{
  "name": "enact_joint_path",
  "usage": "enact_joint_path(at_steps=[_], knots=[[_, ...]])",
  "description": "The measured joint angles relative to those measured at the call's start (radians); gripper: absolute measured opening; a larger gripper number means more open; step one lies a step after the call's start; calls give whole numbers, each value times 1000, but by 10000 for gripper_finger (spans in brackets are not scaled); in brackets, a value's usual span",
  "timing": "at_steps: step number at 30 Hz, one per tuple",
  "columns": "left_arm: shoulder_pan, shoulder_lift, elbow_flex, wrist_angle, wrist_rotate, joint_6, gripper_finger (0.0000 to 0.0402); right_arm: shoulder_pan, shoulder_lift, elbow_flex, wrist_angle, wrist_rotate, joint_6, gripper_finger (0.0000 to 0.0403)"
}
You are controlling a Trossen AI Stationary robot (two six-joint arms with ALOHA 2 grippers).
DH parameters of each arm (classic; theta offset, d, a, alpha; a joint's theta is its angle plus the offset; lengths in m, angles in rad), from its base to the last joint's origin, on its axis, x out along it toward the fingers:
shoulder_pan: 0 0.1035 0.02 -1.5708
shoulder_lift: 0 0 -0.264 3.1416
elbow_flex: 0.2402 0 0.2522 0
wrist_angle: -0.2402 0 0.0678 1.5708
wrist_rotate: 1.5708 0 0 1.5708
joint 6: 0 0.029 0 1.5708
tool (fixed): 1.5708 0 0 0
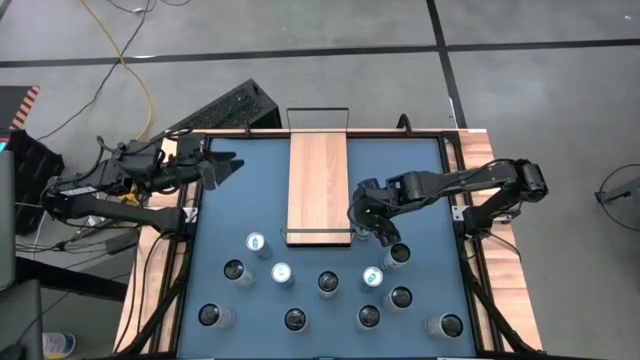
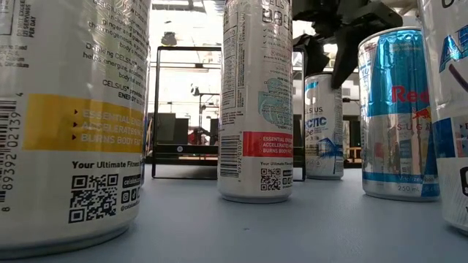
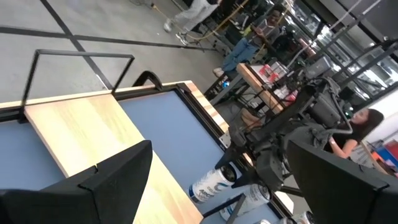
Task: Place canned beverage on shelf
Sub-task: Put the top white-blue soda can on the shelf
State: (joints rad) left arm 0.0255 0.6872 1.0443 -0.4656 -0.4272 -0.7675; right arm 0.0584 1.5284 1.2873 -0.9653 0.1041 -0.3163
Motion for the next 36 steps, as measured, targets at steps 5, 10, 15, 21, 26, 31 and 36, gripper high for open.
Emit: enact_joint_path(at_steps=[5, 10, 15, 21, 26, 31, 36], knots=[[0, 0, 0, 0, -7, 0, 359, -8, 0, -1, -13, -3, 46, 298], [0, 0, 0, 0, -7, 0, 359, -7, 0, -1, -18, -7, 58, 268], [0, 0, 0, 0, -7, 0, 359, -7, -2, -1, -17, -13, 57, 229], [0, 0, 0, 0, -7, 0, 359, -9, -2, -1, 5, -12, 68, 230], [0, 0, 0, 0, -6, 0, 359, -10, 0, -2, 13, -16, 80, 247], [0, 0, 0, 0, -6, 0, 359, -10, -1, -1, 8, -21, 107, 214], [0, 0, 0, 0, -6, 0, 359, -27, -11, -1, -28, -28, 179, 211]])
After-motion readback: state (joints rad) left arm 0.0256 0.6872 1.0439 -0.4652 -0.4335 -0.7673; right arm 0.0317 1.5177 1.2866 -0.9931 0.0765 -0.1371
